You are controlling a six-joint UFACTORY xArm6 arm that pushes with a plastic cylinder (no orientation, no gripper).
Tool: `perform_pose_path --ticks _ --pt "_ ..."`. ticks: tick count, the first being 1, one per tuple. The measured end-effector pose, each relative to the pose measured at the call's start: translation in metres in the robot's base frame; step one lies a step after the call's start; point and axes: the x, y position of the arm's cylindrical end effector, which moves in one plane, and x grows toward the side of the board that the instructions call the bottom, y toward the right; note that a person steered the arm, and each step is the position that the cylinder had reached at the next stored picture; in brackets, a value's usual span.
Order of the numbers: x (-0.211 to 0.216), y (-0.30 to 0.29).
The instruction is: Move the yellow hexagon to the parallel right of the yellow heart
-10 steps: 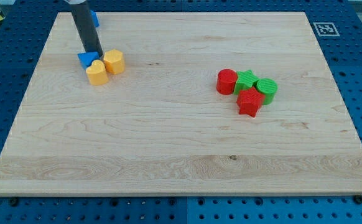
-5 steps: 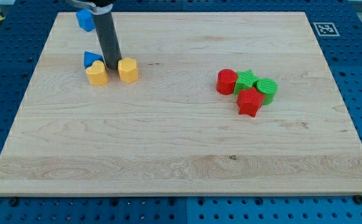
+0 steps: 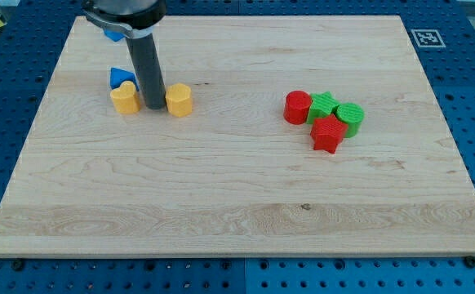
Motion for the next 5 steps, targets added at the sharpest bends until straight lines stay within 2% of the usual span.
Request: perform_pose_path --ticks 5 --pt "0.010 0.052"
